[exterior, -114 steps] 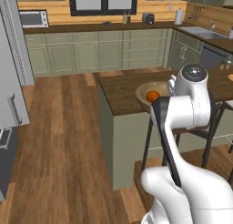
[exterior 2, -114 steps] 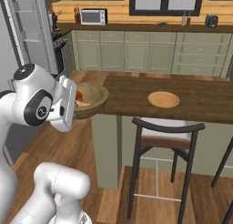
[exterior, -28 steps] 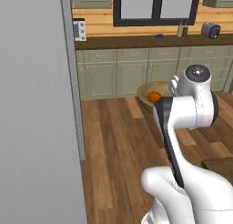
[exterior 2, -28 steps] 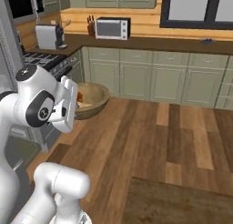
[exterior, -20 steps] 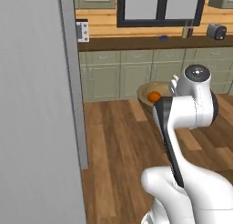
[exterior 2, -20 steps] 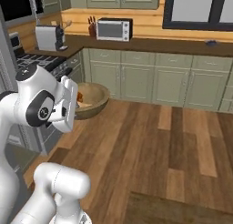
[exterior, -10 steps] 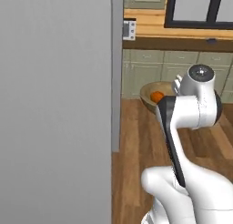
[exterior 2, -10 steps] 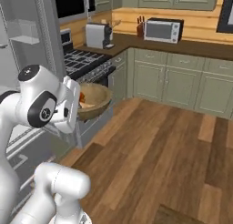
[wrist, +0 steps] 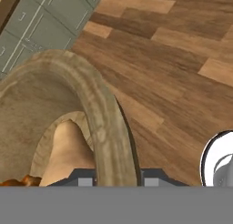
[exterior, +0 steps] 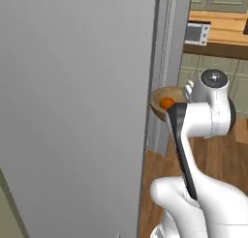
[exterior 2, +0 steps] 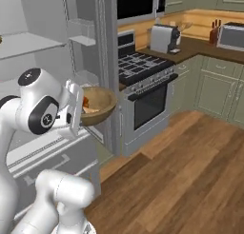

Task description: Pick the chicken drumstick and squash from their plates and place them in the bowl. Then put the bowl in the fridge.

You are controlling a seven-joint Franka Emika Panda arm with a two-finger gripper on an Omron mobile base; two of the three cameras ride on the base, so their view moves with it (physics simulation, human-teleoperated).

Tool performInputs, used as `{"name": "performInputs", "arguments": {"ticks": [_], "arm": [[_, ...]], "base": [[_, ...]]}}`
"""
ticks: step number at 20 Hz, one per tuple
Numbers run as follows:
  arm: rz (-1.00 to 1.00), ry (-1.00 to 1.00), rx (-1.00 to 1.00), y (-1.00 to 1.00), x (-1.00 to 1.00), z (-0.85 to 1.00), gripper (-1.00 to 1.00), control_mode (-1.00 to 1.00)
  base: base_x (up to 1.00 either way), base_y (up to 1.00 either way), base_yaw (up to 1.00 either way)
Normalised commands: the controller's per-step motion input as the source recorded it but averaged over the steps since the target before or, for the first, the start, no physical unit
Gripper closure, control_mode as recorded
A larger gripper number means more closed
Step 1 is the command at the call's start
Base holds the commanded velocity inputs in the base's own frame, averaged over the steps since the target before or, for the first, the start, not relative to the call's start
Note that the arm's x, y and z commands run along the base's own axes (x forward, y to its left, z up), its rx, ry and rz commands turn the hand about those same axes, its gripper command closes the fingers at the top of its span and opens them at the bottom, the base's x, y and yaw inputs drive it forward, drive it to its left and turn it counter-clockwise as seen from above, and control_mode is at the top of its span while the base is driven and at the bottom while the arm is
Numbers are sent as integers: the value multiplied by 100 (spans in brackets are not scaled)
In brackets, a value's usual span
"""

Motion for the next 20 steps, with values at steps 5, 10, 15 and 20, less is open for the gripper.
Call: {"name": "performInputs", "arguments": {"ticks": [5,10,15,20], "arm": [[0,0,0,0,0,0,100,100],[0,0,0,0,0,0,100,100],[0,0,0,0,0,0,100,100],[0,0,0,0,0,0,100,100]], "base": [[75,-9,16],[22,-5,29],[-1,-21,70],[3,-46,73]]}}
